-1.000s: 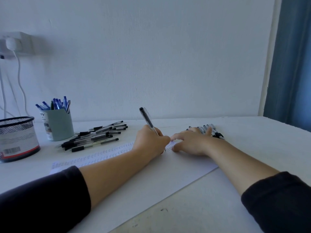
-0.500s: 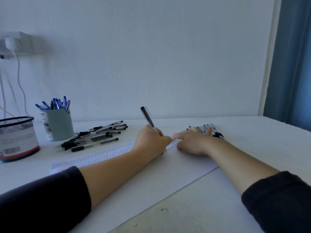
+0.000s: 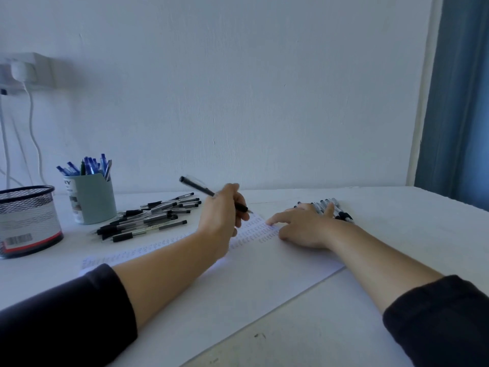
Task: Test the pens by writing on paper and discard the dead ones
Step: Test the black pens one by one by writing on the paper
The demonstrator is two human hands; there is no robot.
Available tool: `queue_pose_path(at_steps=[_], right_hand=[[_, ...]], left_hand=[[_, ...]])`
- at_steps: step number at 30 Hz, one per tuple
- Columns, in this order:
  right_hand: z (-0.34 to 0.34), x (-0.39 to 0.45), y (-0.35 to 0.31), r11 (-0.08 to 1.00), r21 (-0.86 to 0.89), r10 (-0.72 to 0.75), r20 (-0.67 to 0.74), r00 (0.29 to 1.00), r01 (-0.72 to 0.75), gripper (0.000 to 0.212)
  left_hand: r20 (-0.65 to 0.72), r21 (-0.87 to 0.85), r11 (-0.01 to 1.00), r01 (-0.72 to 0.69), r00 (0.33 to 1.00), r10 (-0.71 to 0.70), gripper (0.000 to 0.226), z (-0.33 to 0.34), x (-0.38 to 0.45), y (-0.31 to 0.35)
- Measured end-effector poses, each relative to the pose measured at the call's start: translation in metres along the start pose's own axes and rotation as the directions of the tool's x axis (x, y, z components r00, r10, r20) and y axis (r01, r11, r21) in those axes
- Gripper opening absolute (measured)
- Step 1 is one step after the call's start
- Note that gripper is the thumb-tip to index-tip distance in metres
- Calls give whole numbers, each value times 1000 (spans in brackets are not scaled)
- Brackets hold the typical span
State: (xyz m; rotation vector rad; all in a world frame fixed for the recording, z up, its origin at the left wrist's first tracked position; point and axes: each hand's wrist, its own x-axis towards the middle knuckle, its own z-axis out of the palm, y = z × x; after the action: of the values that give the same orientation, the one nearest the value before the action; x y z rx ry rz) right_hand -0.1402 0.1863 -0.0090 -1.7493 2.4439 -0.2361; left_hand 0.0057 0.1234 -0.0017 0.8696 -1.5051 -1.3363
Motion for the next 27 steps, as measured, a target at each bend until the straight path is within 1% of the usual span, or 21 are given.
queue_pose_path(at_steps=[2, 5, 7, 9, 13, 20, 24, 27], right_hand=[[2, 3, 1, 1000, 4, 0, -7, 1000, 0, 50], [2, 5, 2, 1000, 17, 1, -30, 1000, 0, 48], [2, 6, 2, 1000, 0, 4, -43, 999, -4, 46], [2, 6, 3, 1000, -25, 11, -54, 999, -12, 45], [2, 6, 4, 999, -32, 13, -59, 998, -15, 45], [2, 4, 3, 999, -30, 12, -61, 998, -14, 43], [1, 3, 1, 999, -45, 9, -61, 998, -11, 44], [1, 3, 1, 999, -37, 5, -62, 998, -8, 44]], left_hand=[[-50, -10, 1000, -15, 999, 15, 29, -5, 3, 5], [-118, 4, 999, -34, 992, 34, 11, -14, 10, 11], [-152, 12, 998, -59, 987, 60, 4, -18, 13, 12], [-166, 4, 998, -63, 984, 63, 11, -19, 13, 11], [-147, -33, 998, -53, 988, 48, 19, -18, 10, 11], [-148, -121, 992, -25, 989, 7, 23, -17, 9, 12], [-113, -128, 991, -42, 993, 27, 17, -16, 9, 11], [-108, -107, 993, -58, 993, 46, 22, -14, 9, 10]])
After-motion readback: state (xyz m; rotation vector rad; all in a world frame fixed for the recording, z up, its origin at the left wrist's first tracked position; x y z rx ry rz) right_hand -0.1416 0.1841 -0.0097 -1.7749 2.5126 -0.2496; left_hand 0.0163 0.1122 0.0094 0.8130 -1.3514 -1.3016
